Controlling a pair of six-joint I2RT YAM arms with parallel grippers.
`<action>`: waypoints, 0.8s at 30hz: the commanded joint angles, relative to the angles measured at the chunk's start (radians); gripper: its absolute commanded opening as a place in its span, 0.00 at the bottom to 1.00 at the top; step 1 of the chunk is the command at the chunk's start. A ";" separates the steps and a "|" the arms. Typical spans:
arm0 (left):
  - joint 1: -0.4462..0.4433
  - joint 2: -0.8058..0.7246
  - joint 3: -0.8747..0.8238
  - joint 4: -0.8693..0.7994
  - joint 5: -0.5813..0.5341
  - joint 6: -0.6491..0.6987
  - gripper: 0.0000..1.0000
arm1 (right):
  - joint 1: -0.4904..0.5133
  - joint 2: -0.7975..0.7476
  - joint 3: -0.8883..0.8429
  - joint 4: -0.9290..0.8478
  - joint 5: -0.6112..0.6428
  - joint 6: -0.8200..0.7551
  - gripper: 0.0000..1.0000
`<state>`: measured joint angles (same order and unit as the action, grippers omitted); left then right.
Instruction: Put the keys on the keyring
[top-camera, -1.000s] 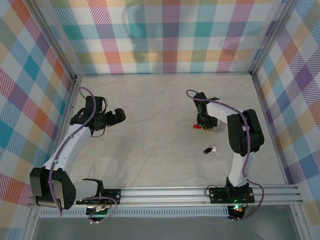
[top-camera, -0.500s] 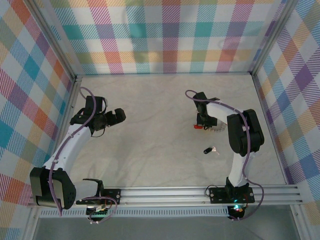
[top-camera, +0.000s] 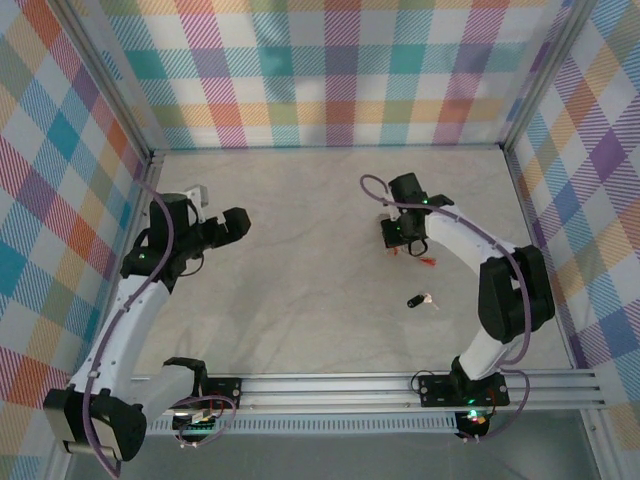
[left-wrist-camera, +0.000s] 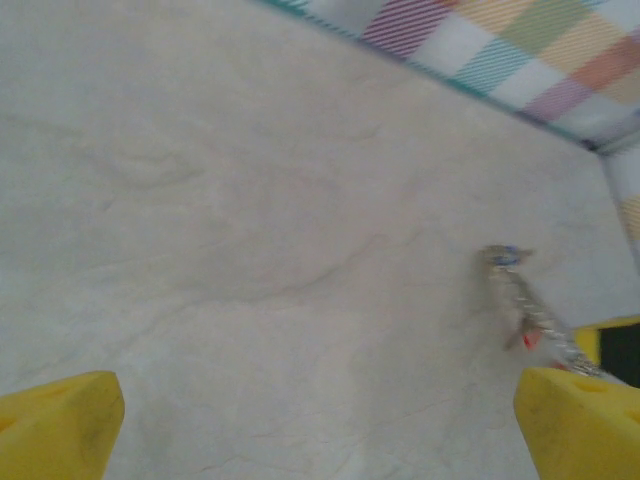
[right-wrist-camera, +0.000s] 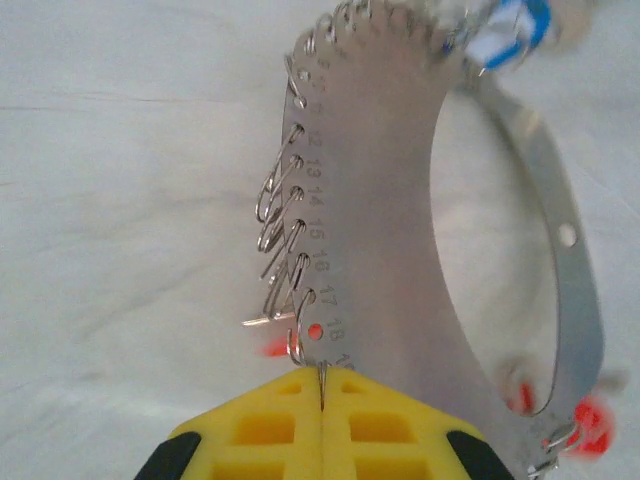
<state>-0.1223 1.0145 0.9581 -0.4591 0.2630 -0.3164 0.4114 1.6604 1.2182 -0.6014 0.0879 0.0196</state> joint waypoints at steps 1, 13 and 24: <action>-0.006 -0.002 -0.012 0.075 0.166 0.055 1.00 | 0.066 -0.020 -0.001 0.034 -0.163 -0.158 0.00; -0.098 -0.070 -0.062 0.085 0.545 0.350 0.99 | 0.122 -0.165 -0.073 0.144 -0.593 -0.401 0.00; -0.214 -0.117 -0.208 0.143 0.540 0.778 0.52 | 0.123 -0.281 -0.204 0.263 -0.974 -0.713 0.00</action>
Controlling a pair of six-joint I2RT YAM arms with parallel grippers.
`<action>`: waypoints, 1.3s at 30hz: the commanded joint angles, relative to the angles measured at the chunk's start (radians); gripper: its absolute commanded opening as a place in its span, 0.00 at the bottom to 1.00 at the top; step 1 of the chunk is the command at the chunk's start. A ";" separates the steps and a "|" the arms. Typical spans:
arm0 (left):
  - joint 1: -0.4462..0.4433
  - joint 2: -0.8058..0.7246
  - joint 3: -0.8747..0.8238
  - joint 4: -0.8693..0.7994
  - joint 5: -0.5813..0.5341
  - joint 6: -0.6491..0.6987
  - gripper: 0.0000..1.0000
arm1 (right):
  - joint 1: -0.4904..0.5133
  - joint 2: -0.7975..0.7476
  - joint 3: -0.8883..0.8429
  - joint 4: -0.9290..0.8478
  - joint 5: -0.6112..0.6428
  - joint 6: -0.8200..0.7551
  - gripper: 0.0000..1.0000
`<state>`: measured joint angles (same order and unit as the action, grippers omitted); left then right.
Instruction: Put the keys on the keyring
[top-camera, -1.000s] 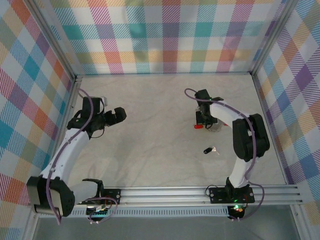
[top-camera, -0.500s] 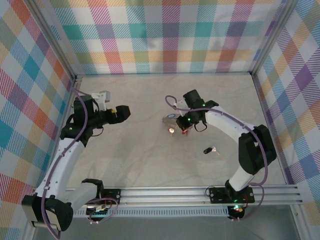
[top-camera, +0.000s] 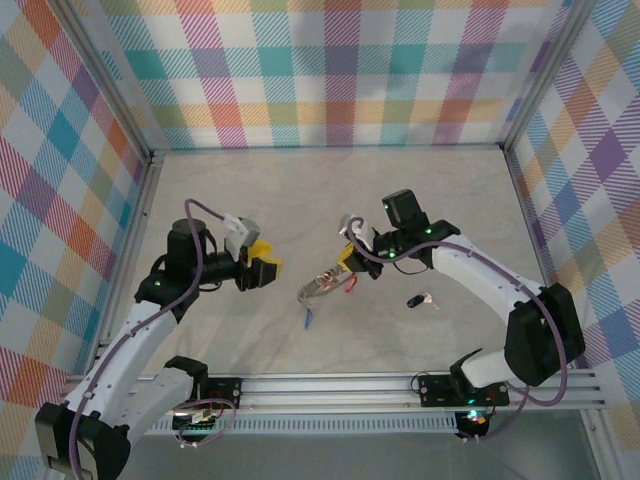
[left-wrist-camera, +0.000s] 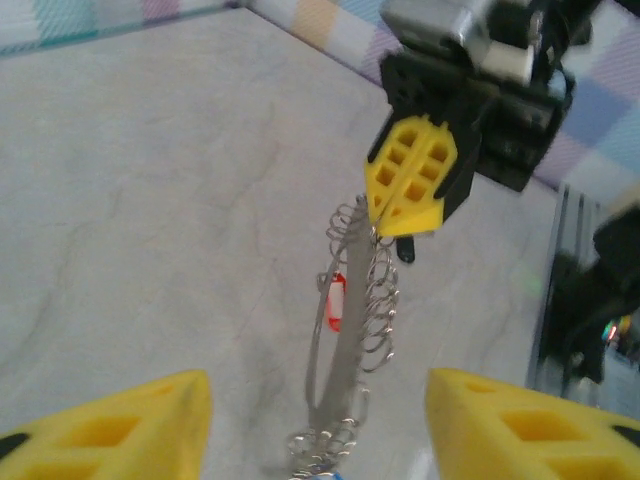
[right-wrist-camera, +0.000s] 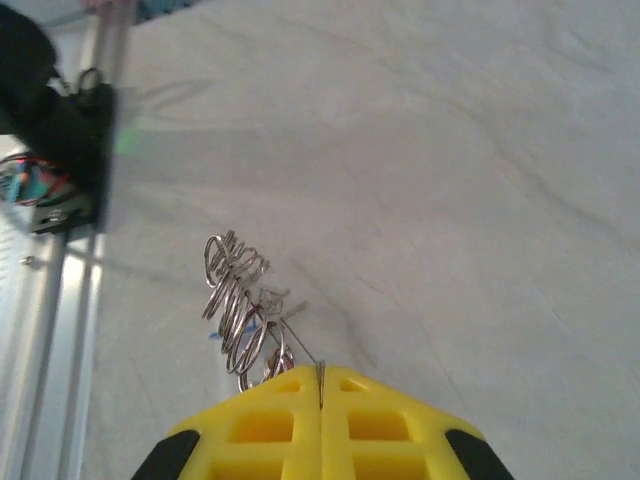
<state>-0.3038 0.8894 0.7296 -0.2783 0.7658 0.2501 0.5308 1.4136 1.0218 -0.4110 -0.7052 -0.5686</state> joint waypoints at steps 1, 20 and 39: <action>-0.043 0.021 0.037 -0.073 0.050 0.252 0.51 | 0.005 -0.041 -0.008 0.071 -0.206 -0.147 0.00; -0.184 0.083 0.012 0.173 0.026 0.405 0.26 | 0.087 -0.081 -0.062 0.357 -0.298 -0.222 0.00; -0.240 0.134 0.014 0.251 -0.023 0.400 0.26 | 0.127 -0.038 -0.117 0.633 -0.240 -0.054 0.00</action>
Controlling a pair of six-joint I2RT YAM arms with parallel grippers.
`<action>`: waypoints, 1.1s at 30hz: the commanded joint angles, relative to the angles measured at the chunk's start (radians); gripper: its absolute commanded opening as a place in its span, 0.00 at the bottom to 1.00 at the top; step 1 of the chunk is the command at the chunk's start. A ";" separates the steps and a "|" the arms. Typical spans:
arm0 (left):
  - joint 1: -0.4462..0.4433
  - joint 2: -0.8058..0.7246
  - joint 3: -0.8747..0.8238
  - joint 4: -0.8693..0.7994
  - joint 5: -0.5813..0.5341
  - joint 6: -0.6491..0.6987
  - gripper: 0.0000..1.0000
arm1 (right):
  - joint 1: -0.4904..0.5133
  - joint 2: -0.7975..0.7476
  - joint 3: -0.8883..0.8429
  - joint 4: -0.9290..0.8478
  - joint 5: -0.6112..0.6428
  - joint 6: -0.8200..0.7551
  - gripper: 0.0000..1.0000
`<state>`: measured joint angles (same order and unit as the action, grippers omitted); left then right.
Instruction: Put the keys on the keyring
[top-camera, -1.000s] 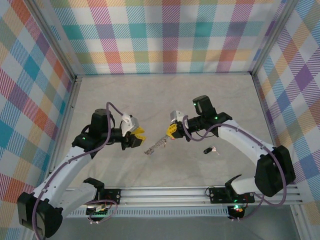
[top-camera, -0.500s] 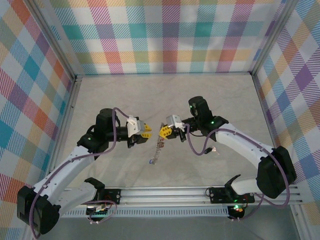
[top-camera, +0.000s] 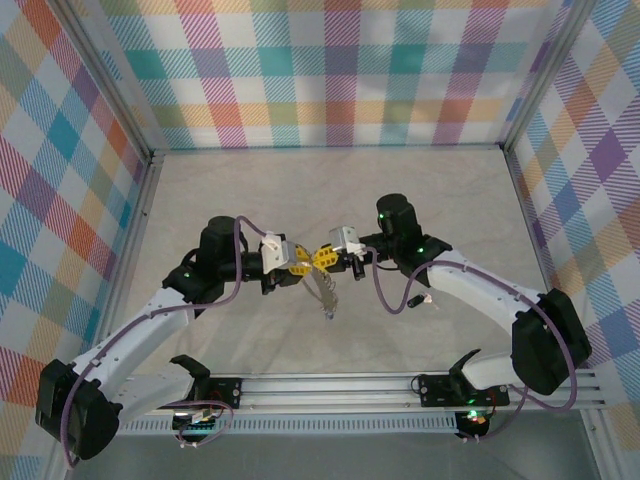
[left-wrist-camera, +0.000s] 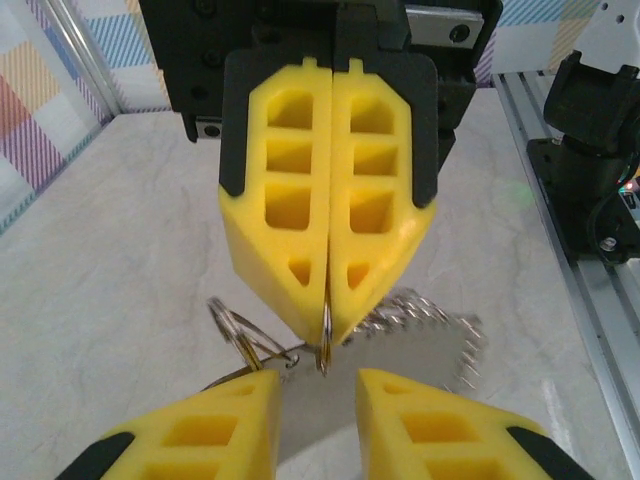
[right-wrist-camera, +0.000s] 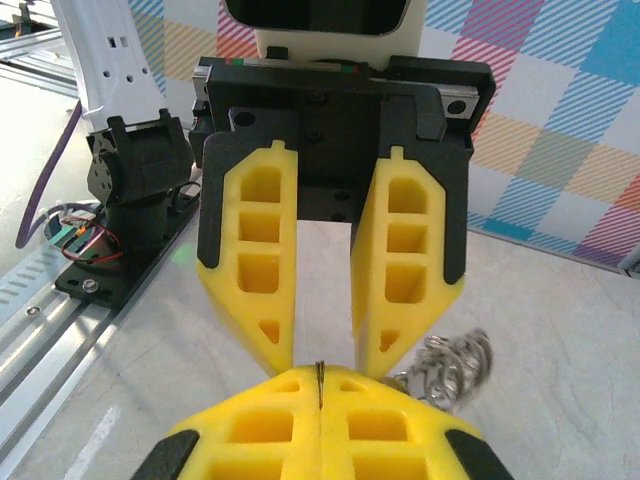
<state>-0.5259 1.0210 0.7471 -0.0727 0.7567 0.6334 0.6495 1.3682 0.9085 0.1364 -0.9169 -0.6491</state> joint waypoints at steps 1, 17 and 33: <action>-0.023 0.002 -0.004 0.050 -0.022 0.017 0.26 | 0.009 0.009 -0.003 0.090 -0.027 0.030 0.00; -0.042 -0.022 0.005 0.012 -0.061 0.088 0.00 | 0.016 0.006 -0.011 0.069 -0.025 0.027 0.00; -0.043 -0.058 -0.004 -0.011 -0.122 0.113 0.00 | 0.013 -0.040 0.047 -0.241 0.063 -0.125 0.21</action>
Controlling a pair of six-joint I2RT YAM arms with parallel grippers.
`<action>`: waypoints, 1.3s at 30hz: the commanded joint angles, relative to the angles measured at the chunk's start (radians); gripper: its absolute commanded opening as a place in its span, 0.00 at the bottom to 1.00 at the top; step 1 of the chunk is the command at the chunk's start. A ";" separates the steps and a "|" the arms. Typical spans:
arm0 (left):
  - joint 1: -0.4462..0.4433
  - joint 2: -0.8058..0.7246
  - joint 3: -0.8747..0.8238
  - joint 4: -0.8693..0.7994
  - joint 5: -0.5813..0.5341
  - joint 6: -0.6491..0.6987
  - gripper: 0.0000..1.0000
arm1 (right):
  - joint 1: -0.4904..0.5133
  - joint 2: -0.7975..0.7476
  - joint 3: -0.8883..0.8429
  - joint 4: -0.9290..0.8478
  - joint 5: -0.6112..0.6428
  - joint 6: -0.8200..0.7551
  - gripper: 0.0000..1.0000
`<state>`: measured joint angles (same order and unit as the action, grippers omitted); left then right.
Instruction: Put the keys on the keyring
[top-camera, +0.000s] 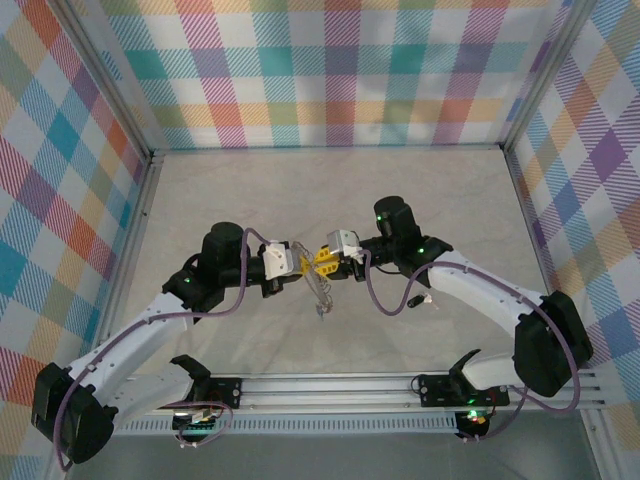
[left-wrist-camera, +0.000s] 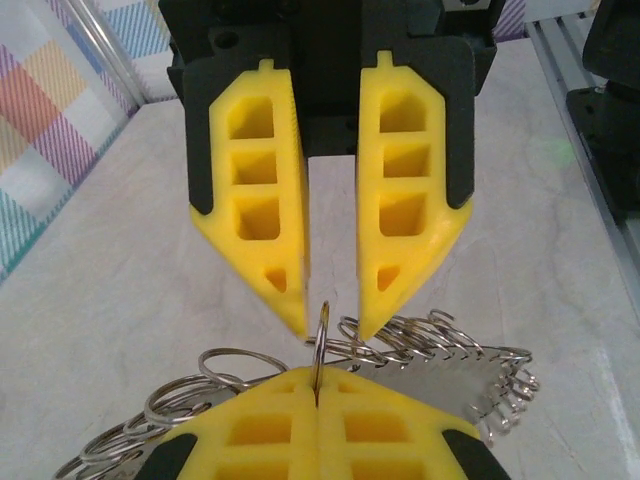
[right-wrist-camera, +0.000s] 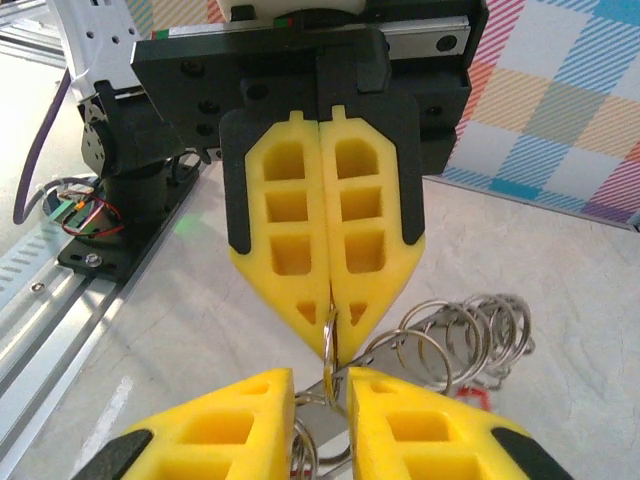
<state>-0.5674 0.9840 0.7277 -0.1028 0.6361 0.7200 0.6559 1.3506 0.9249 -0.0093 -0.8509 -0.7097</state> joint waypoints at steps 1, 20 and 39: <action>-0.001 -0.017 0.019 0.012 0.000 0.030 0.00 | 0.007 -0.025 0.032 -0.107 0.004 -0.075 0.21; -0.002 0.019 0.070 -0.059 0.022 0.033 0.00 | 0.029 -0.007 0.068 -0.119 0.054 -0.080 0.23; -0.002 0.000 0.090 -0.044 0.014 -0.044 0.00 | 0.078 0.016 0.052 -0.030 0.183 -0.057 0.00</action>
<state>-0.5667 1.0061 0.7601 -0.1844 0.6113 0.6960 0.7261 1.3598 0.9699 -0.0704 -0.6762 -0.7609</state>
